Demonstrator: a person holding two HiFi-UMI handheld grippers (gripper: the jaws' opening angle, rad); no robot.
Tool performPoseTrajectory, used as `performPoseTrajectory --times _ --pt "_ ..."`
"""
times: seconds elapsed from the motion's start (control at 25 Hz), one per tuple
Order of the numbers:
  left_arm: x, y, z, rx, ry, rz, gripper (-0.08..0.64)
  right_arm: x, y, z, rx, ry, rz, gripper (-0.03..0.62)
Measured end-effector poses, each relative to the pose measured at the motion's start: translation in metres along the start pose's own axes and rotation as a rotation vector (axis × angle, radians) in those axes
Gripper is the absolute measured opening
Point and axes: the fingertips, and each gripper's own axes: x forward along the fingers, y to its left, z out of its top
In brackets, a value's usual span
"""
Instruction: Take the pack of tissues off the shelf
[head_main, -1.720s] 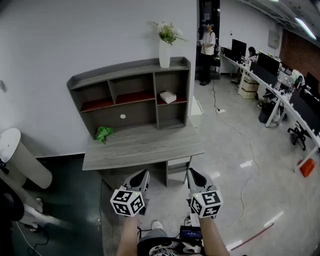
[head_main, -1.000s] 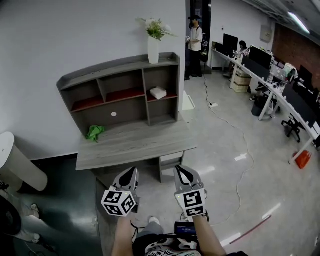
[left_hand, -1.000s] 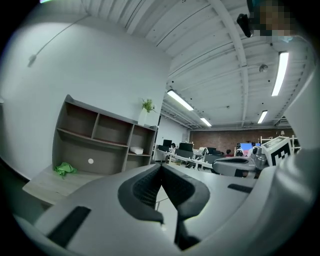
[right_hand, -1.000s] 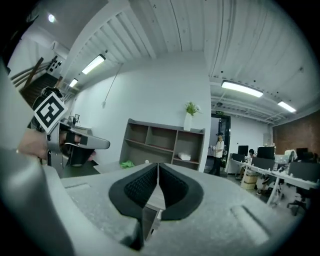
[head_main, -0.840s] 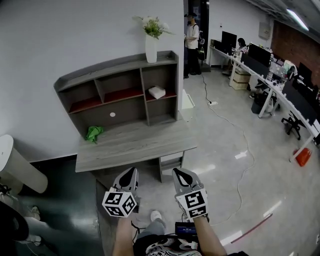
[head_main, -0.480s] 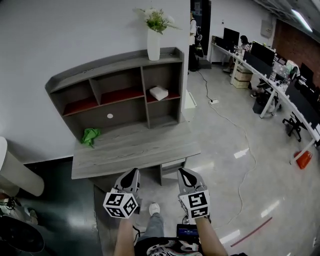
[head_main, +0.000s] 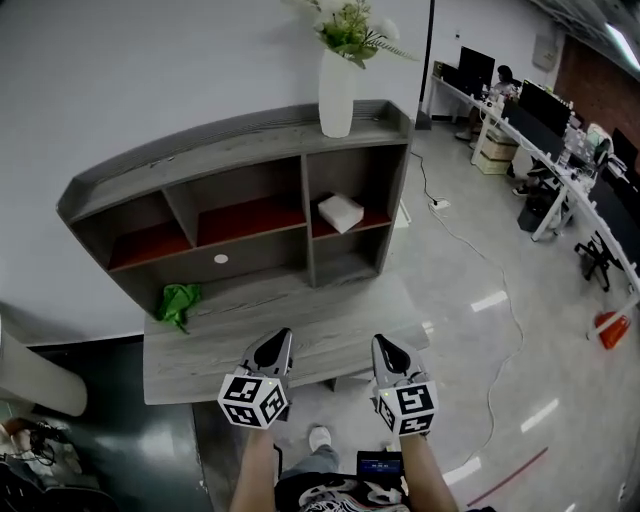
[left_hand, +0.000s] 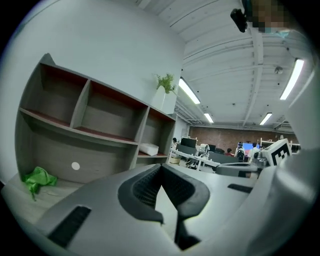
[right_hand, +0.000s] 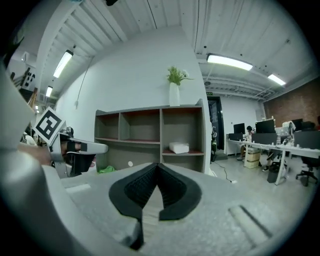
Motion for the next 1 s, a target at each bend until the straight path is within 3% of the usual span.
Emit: performPoseTrajectory --times 0.32,0.52,0.76,1.0 --pt "0.07 0.051 0.025 0.03 0.021 -0.038 0.006 0.079 -0.028 0.013 -0.029 0.018 -0.103 0.005" --pt "0.091 0.067 0.027 0.051 0.049 -0.024 0.006 0.096 -0.037 0.019 0.004 0.02 -0.126 0.005" --pt "0.106 0.072 0.041 0.058 0.006 -0.042 0.006 0.105 -0.049 0.032 0.078 -0.044 -0.136 0.005" --pt "0.116 0.085 0.041 0.07 -0.003 -0.029 0.007 0.117 -0.056 0.029 0.099 -0.035 -0.154 0.005"
